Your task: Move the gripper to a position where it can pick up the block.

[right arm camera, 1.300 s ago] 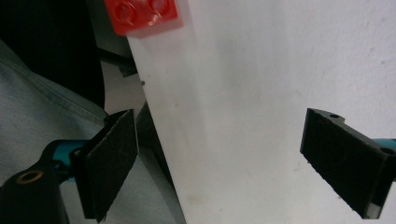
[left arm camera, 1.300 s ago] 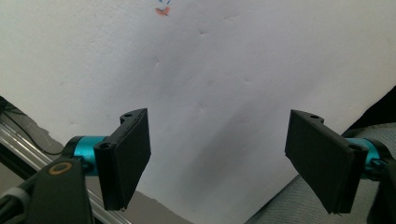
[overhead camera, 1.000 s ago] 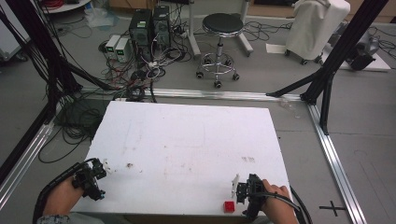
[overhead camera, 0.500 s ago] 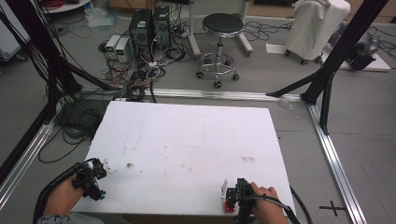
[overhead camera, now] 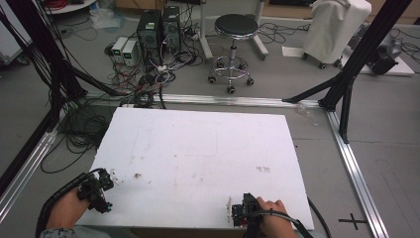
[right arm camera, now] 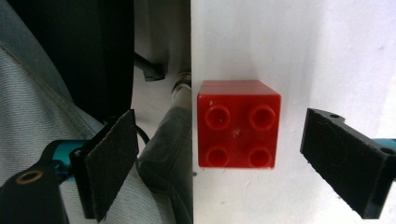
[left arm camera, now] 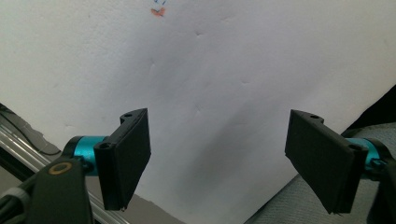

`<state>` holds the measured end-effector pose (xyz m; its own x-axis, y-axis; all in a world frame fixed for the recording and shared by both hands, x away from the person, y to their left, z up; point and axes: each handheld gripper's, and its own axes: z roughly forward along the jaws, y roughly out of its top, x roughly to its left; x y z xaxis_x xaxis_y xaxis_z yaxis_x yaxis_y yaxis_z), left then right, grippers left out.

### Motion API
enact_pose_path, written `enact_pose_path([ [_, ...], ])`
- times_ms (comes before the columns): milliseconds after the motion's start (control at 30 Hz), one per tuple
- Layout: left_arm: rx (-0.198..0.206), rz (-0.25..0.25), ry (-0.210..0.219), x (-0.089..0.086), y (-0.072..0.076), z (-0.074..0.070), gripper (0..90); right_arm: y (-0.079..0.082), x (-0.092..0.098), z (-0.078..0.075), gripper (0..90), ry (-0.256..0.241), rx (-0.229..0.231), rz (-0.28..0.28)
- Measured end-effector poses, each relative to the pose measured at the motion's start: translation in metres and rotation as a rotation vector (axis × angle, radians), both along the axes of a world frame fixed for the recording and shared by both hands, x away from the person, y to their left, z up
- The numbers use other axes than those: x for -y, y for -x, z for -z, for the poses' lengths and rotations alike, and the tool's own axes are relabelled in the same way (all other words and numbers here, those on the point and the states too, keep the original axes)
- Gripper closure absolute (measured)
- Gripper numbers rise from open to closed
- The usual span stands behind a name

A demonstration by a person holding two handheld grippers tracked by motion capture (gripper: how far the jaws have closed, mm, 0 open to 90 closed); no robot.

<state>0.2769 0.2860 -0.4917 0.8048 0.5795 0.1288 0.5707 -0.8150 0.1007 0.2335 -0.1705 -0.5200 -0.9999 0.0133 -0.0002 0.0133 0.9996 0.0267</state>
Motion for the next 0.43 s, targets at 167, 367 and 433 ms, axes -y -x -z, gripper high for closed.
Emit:
enact_pose_path([
  [167,0.000,0.000,-0.001,-0.0002,0.0000,-0.0001,22.7,-0.0001,-0.0012,0.0021,10.7,0.006,0.000,-0.004],
  [367,0.002,-0.001,0.000,0.0001,-0.0003,0.0003,22.7,-0.0005,-0.0002,-0.0002,10.7,-0.009,0.007,0.003],
  [433,0.003,0.000,0.001,0.0003,-0.0007,0.0008,22.7,-0.0005,0.0000,-0.0005,10.7,-0.013,0.008,0.007],
])
